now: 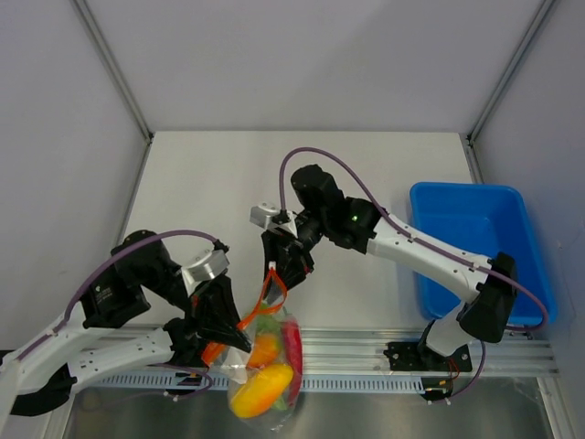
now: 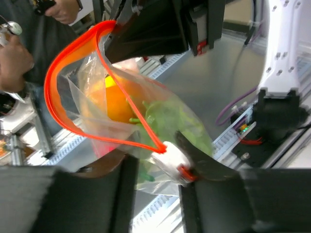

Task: Place the food in the zip-top bag and seal the zipper
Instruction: Zip the zipper food storage bag at the center of the board.

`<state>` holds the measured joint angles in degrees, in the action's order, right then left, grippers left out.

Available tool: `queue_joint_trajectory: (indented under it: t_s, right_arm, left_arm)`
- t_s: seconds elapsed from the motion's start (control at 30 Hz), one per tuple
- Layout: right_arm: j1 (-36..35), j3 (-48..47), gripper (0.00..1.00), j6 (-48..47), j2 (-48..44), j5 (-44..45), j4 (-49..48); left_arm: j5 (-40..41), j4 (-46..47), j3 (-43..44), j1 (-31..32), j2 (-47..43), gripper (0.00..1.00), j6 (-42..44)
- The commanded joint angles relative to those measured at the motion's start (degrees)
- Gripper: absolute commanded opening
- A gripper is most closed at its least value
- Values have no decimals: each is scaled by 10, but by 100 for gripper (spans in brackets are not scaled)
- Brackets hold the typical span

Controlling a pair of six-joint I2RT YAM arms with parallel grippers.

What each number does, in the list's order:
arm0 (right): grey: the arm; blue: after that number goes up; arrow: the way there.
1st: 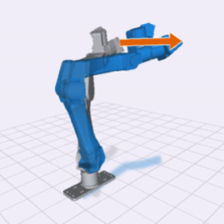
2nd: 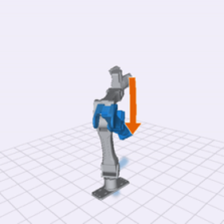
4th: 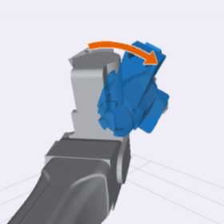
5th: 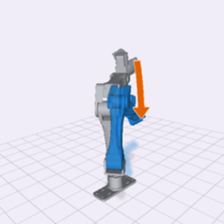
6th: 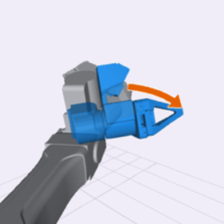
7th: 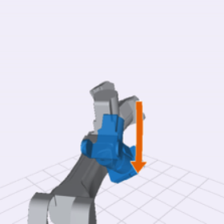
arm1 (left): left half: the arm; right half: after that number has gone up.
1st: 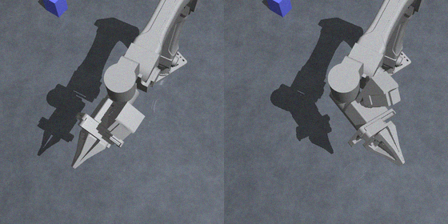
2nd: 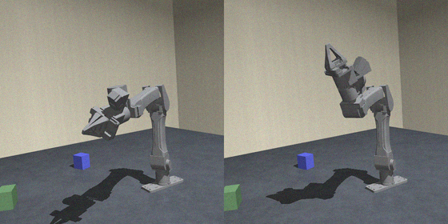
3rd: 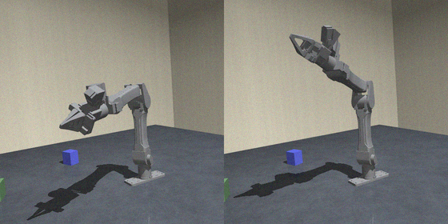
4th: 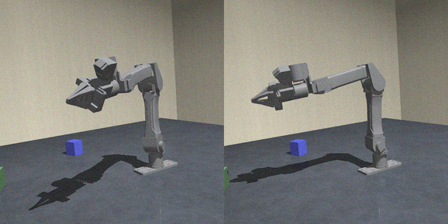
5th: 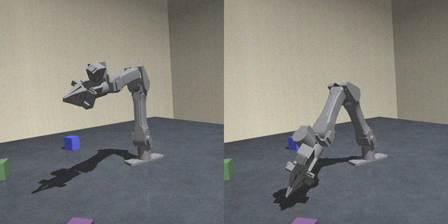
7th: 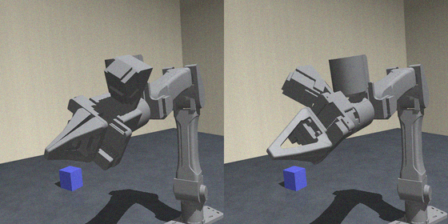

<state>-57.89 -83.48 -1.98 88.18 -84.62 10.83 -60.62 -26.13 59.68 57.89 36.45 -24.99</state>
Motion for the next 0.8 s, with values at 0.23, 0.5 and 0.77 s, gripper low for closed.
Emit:
queue_joint_trajectory:
  t_s: [0.23, 0.5, 0.77]
  right_arm:
    - [34, -165, 0, -545, 59, -98, 640]
    - [88, -163, 0, -640, 70, -96, 765]
    - [145, -160, 0, -617, 36, -43, 766]
  left_arm:
    - [72, -44, -9, 1, -25, 1, 40]
    - [267, -132, -23, -1, -2, 1, 61]
    - [336, -87, -46, -3, 33, 1, 44]
